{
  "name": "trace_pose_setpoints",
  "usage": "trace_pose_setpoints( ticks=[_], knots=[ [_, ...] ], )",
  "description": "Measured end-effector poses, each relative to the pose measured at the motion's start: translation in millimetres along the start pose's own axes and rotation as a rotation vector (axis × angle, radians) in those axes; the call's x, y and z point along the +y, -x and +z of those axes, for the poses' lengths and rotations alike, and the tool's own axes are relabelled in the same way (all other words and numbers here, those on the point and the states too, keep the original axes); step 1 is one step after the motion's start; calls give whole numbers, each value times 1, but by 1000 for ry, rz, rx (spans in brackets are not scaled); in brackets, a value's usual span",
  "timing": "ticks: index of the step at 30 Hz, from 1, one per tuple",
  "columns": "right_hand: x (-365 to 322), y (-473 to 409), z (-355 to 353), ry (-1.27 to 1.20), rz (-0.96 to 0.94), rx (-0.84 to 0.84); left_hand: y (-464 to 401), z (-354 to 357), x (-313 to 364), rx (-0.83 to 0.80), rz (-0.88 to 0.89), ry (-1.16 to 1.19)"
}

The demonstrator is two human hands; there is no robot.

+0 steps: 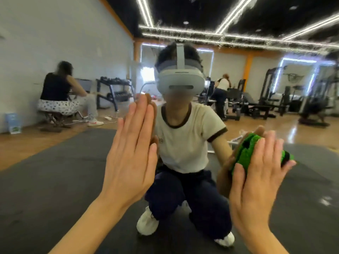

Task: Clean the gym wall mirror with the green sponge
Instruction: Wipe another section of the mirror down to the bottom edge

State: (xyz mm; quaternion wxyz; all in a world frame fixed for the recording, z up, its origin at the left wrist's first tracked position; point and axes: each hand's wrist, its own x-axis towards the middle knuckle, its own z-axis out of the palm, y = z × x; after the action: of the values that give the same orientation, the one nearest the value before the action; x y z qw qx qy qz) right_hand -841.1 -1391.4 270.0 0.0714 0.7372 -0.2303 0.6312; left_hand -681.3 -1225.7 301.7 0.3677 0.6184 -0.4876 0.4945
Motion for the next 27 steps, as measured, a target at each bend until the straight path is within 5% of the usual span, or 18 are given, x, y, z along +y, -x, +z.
trace_pose_setpoints(
  ticks=[5, 8, 14, 19, 23, 27],
  knots=[
    [-102, 21, 44, 80, -513, -126, 12, -22, -47, 70, -128, -86],
    [-76, 21, 39, 99, -627, -103, 18, -21, -57, 58, -122, -119],
    [-7, 26, 8, 136, -294, -53, 17, -18, -58, 77, -116, -135],
    [-125, 4, 45, 65, -604, -149, 18, -20, -59, 64, -105, -127],
    [-92, -16, 35, 130, -693, -104, 17, -21, -59, 65, -101, -118],
    [-22, -12, 0, 119, -365, -77, 17, -20, -58, 90, -108, -119]
  ],
)
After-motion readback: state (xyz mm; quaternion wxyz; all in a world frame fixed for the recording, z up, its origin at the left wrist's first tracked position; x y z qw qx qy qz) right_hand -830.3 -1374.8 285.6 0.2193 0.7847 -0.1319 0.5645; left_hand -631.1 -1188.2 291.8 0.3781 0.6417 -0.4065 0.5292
